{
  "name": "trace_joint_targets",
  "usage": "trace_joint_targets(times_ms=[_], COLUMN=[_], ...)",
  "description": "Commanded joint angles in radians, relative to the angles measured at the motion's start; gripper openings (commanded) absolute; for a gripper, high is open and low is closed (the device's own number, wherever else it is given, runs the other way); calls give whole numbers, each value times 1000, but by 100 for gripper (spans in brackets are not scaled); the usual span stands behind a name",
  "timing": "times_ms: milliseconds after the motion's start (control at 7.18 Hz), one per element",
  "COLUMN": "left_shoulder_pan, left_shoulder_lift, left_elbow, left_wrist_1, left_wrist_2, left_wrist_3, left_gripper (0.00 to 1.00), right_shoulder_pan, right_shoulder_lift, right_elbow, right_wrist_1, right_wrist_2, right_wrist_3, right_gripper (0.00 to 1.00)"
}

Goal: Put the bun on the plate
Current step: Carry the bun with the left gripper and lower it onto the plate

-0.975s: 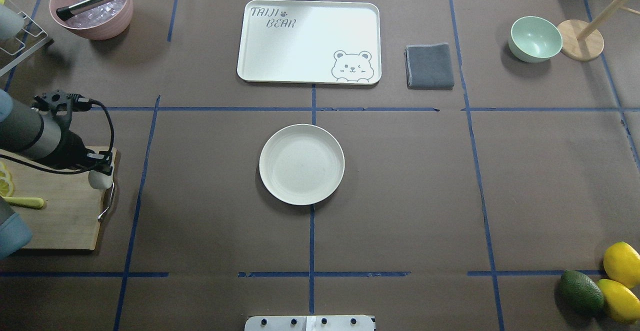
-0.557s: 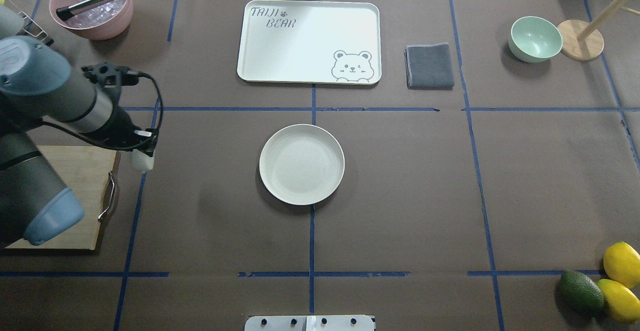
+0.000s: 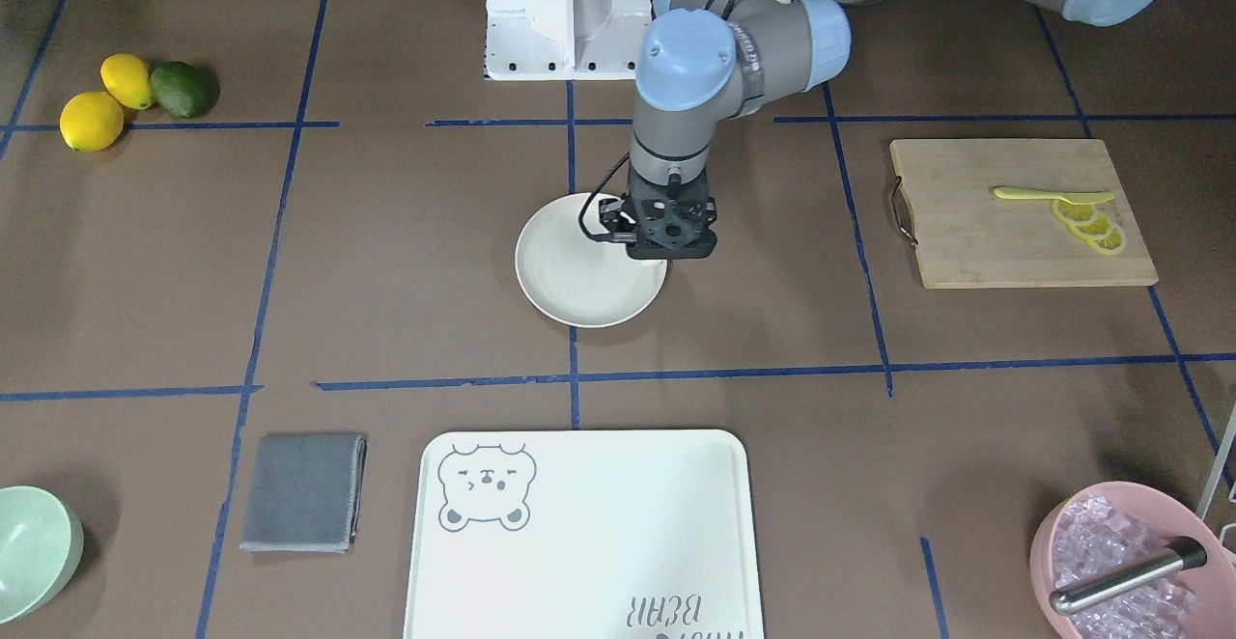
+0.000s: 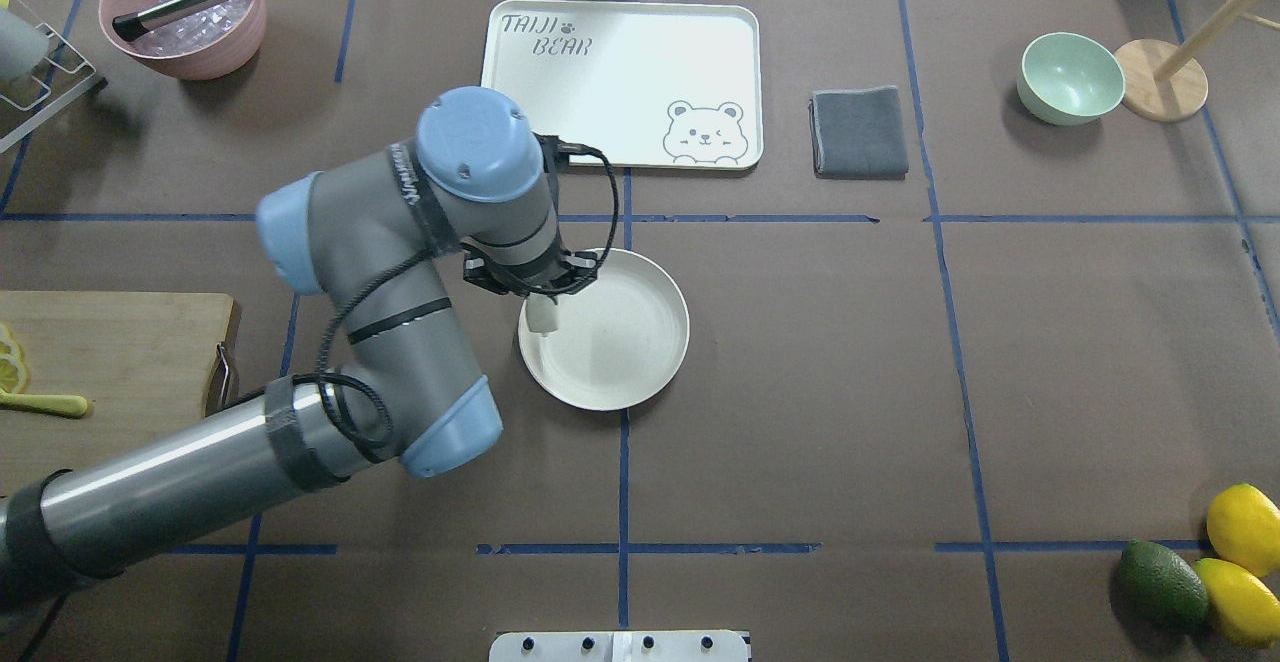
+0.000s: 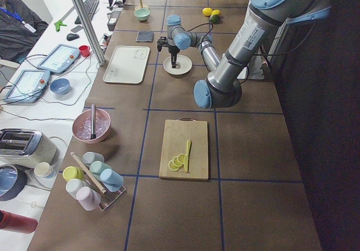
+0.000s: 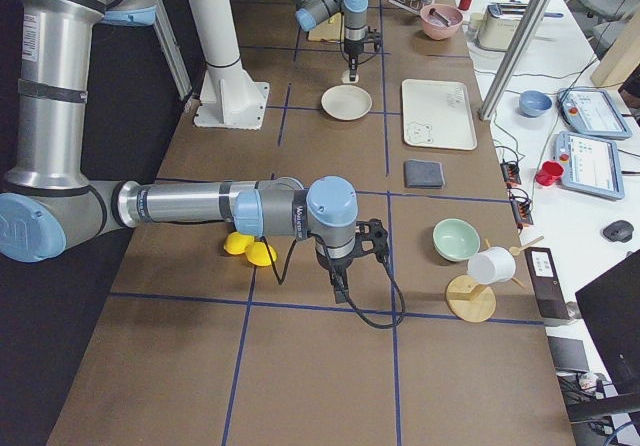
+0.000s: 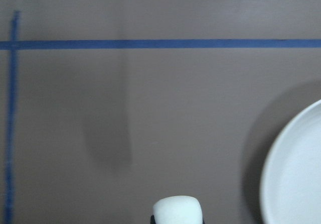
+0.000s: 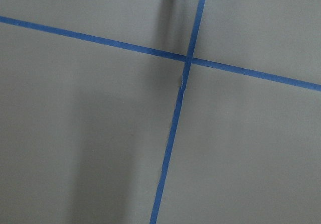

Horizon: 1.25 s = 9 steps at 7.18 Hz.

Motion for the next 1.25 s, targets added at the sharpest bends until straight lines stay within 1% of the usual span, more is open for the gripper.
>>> trace_joint_targets(times_ms=[0, 279, 418, 557, 836, 975, 1115], left_shoulder_pan=[49, 80, 80, 80, 28, -11, -68], left_shoulder_lift=[-116, -116, -116, -115, -109, -98, -10], left_elbow=[196, 216, 215, 208, 146, 85, -28], left_wrist_1=[-114, -122, -120, -117, -74, 19, 74], left_wrist_2=[30, 35, 35, 36, 27, -8, -72], left_wrist_3=[-28, -24, -18, -16, 11, 81, 191], left_gripper=[32, 52, 70, 100, 100, 100, 100], right_shoulder_pan=[0, 0, 0, 1, 0, 0, 0], right_shoulder_lift=[0, 0, 0, 0, 0, 0, 0], right_elbow=[-3, -3, -3, -3, -3, -3, -4], right_wrist_1=[0, 0, 0, 0, 0, 0, 0], right_wrist_2=[1, 1, 1, -1, 1, -1, -1], right_wrist_3=[0, 0, 0, 0, 0, 0, 0], right_gripper=[100, 100, 100, 100, 100, 100, 100])
